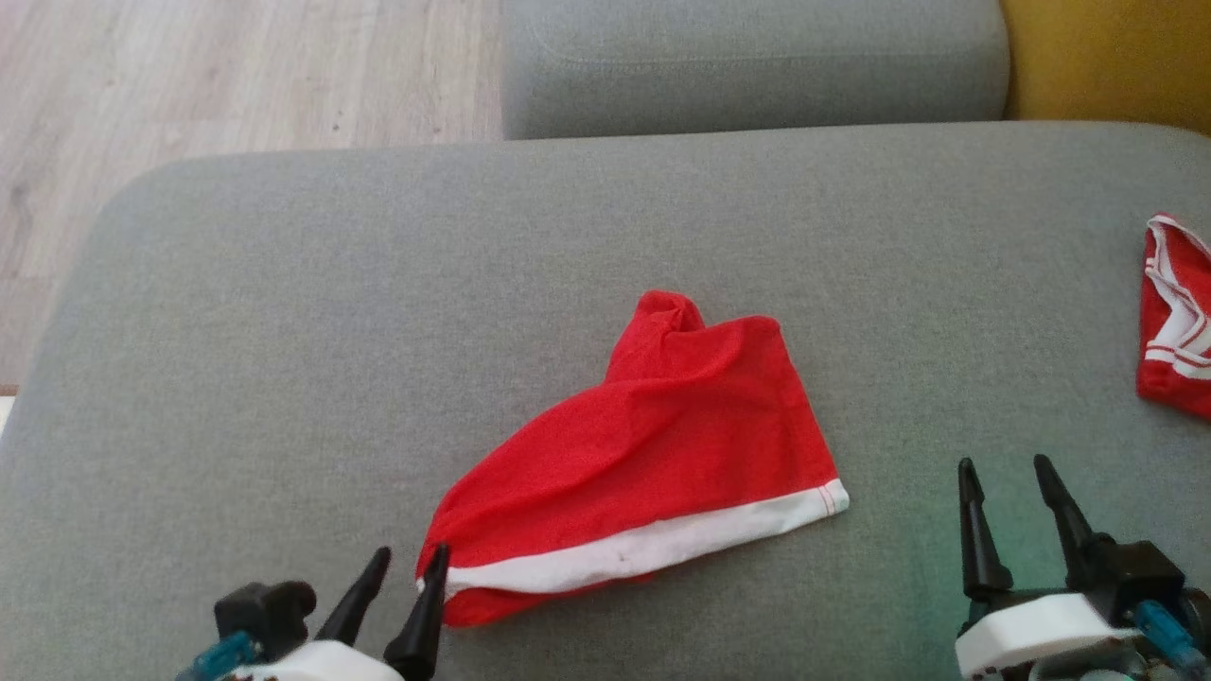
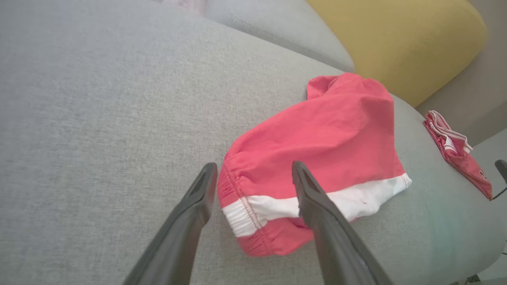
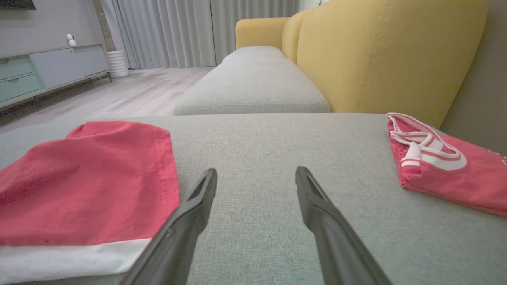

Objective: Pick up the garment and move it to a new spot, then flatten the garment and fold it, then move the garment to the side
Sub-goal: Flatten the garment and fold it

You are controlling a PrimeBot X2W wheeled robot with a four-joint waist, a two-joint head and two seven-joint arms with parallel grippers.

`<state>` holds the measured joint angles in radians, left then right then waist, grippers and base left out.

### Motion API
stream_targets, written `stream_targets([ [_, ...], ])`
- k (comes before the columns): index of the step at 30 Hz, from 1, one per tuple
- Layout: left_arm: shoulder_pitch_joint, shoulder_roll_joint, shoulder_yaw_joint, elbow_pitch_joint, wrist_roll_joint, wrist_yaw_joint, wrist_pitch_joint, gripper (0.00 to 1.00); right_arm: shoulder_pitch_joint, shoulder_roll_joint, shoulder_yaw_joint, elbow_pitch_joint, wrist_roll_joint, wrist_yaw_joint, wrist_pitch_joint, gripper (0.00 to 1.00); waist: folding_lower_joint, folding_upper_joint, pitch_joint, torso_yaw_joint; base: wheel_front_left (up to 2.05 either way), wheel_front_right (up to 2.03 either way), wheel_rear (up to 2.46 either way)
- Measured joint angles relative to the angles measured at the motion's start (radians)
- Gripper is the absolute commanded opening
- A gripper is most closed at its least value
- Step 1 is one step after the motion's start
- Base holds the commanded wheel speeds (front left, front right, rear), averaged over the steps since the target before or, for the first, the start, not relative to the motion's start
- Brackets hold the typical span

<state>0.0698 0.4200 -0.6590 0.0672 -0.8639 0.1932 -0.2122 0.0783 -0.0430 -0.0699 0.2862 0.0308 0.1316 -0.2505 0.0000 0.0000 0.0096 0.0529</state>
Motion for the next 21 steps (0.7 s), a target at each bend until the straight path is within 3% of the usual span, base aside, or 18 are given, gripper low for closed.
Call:
stream_targets([
  [5,0.029,-0.029,0.049,0.041,0.157,0.086,-0.036,1.0,0.016,0.0,-0.021,-0.016,-0.022,0.0,0.0,1.0,0.0,0.0,-0.02,0.015,0.0,0.0,0.0],
  [10,0.035,-0.124,0.185,-0.003,0.34,0.096,-0.037,1.0,0.035,0.0,-0.034,-0.016,-0.041,0.0,0.0,1.0,0.0,0.0,-0.032,0.036,0.0,0.0,0.0],
  [15,0.077,-0.19,0.273,-0.01,0.484,0.055,-0.037,1.0,0.036,0.0,-0.033,-0.016,-0.04,0.0,0.0,1.0,0.0,0.0,-0.045,0.046,0.0,0.0,0.0],
  [21,0.122,-0.27,0.366,0.02,0.601,-0.032,-0.037,1.0,0.038,0.0,-0.019,-0.017,-0.01,0.0,0.0,1.0,0.0,0.0,-0.053,0.049,0.0,0.0,0.0],
])
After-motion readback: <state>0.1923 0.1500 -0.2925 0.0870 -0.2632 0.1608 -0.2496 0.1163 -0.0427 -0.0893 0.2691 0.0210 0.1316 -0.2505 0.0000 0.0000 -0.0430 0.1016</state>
